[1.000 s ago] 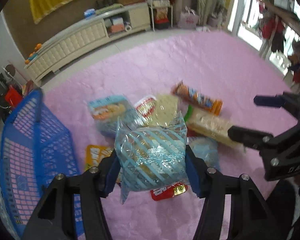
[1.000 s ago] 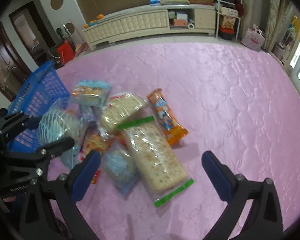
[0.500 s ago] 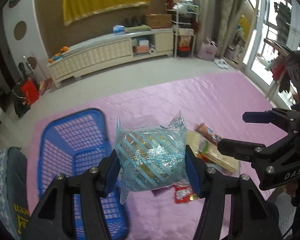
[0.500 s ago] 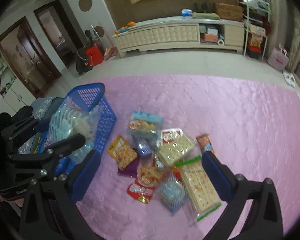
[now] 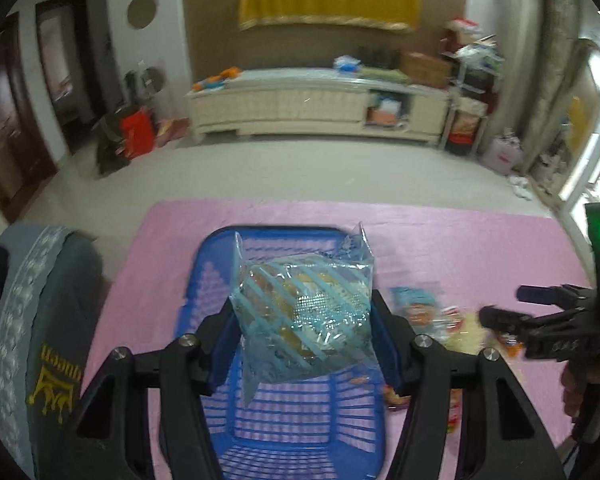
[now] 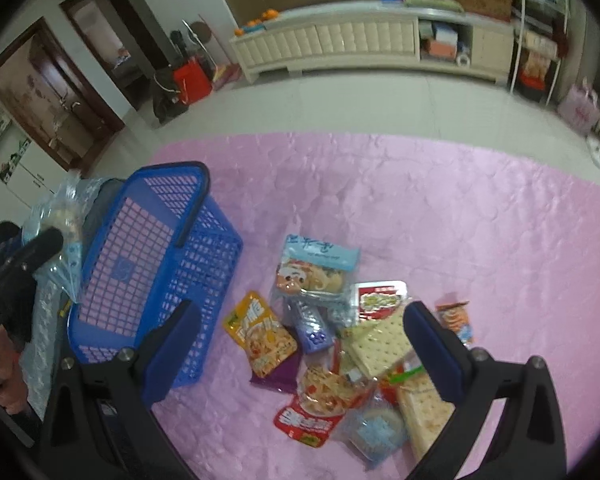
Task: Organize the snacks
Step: 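Carry the bun with the left tool over the basket and release it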
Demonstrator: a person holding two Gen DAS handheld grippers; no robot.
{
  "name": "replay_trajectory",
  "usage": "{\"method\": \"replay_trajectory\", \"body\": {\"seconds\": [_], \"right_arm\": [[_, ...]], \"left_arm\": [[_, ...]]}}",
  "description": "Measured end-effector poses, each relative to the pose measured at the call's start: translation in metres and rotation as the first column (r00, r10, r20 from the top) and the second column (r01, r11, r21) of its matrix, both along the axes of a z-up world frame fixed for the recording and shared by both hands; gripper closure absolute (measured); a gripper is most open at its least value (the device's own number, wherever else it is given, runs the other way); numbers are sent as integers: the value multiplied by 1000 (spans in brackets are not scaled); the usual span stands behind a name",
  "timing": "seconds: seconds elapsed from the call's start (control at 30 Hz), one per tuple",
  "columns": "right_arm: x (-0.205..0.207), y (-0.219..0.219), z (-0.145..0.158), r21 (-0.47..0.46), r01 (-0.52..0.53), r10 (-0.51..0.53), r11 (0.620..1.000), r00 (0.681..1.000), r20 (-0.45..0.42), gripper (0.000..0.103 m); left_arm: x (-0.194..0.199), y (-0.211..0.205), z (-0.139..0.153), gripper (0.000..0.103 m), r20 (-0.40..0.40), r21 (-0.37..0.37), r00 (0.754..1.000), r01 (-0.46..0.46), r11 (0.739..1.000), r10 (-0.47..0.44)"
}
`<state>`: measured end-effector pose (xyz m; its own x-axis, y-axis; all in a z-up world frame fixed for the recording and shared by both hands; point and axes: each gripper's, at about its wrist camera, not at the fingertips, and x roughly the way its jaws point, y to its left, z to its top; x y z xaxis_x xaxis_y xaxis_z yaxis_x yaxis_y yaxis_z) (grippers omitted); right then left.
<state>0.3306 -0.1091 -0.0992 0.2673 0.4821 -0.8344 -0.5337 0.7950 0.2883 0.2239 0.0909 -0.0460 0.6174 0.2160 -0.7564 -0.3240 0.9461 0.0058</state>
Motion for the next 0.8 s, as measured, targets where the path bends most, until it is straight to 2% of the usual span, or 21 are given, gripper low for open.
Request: {"method": "replay_trajectory", "body": {"seconds": [0.1,0.23,0.47,0.53,0.6,0.67,0.73,0.8], "right_arm": [[13,8,-14,8,13,-12,1000,999,-52,0],[32,27,-42,-43,3,-7,999,995,-99,0],[55,43,-79,-104,16,-33,994,986,-162,0],[62,48,-86,-96,-2,-16,995,982,-189,0],[64,52,-92,-127,-18,-6,992,983,-183,0],[65,55,-98,-140,-20,-7,990,982,-191,1],[67,54,-102,-89,-29,9,996,975,-220,6],[68,55,-103,-99,-45,23,994,977,-211,19]], "left_arm": [[4,12,-19,46,-45,-6,999,-23,1000,22],[14,25,-45,46,-99,-27,995,-33,999,30],[39,40,-71,46,-176,-31,984,-22,999,16],[46,45,-78,46,-193,-40,981,-14,999,6],[53,48,-83,45,-207,-46,978,-13,999,4],[58,47,-86,45,-213,-13,977,-9,1000,6],[63,43,-90,44,-225,35,974,18,999,-10],[68,46,-93,43,-228,23,973,25,999,-19]]}}
